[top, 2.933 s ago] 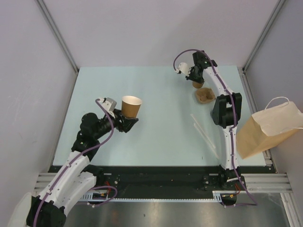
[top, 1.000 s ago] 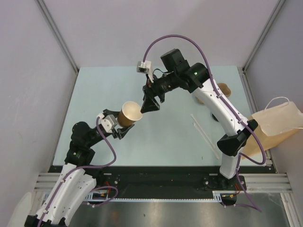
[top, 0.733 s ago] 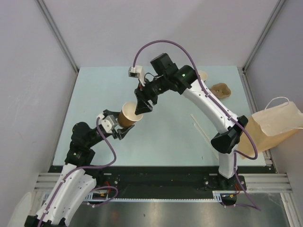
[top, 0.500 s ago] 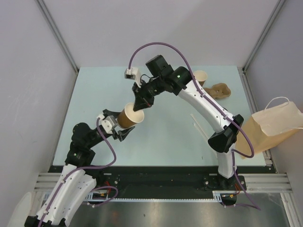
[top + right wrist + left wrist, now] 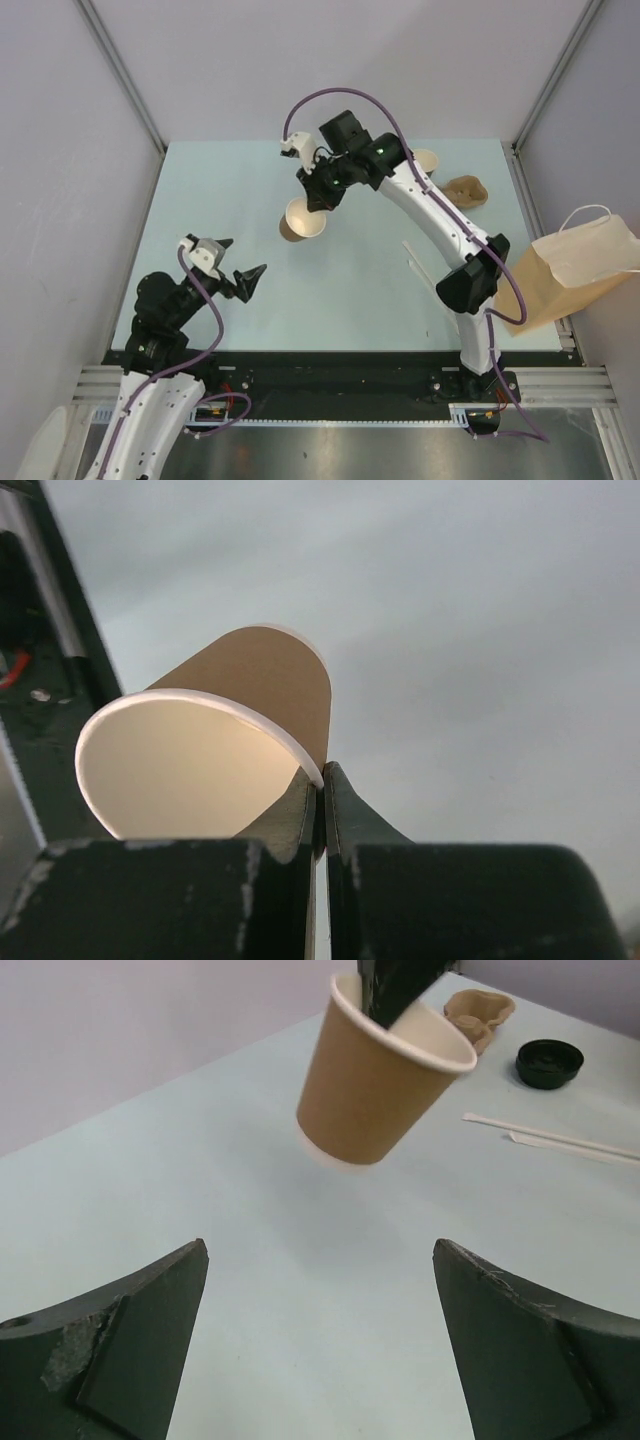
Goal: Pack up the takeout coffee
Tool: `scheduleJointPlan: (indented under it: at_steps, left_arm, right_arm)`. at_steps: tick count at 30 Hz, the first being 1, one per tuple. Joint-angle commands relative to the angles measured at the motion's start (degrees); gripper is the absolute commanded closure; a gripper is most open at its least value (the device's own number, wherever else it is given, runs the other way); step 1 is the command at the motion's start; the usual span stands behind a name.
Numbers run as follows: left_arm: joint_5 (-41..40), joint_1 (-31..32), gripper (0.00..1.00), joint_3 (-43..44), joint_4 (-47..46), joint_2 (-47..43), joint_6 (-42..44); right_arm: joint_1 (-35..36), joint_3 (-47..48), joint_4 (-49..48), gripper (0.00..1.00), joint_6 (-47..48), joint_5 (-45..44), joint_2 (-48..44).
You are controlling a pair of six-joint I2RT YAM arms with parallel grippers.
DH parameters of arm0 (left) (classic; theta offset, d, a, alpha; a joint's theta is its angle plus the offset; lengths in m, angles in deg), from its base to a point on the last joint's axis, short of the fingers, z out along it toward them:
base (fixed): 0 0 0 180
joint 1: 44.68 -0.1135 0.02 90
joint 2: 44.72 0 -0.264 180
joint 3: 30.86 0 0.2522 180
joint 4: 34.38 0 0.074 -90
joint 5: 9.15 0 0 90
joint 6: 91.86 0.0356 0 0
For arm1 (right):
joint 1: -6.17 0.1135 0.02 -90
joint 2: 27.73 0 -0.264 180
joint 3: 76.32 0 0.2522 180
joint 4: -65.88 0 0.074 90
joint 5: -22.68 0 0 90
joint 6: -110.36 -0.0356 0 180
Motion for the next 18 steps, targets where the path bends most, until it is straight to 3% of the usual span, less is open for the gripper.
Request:
scheduleJointPlan:
  at_steps: [1, 6, 9, 18]
  left_arm:
    - [-6.8, -1.1, 0.0, 4.9, 3.8, 2.0, -5.3]
    - [-6.7, -3.4, 0.0, 9.9, 6.0, 12.1, -15.5]
    - [-0.8, -7.7, 0.0, 10.1, 3.5, 15.4, -20.4]
    - [3.3, -11.7, 0.0, 6.8, -0.7, 17.8, -22.8]
  right_arm:
    - [0.4, 0.1, 3.1, 1.0, 3.6, -10.7, 6.4]
    - [-0.1, -3.6, 2.0, 1.0, 4.0, -14.0, 9.7]
    - [-0.6, -7.1, 1.5, 1.0, 4.0, -15.5, 10.8]
    - [-3.1, -14.1, -2.1, 0.99, 0.8, -13.4, 10.9]
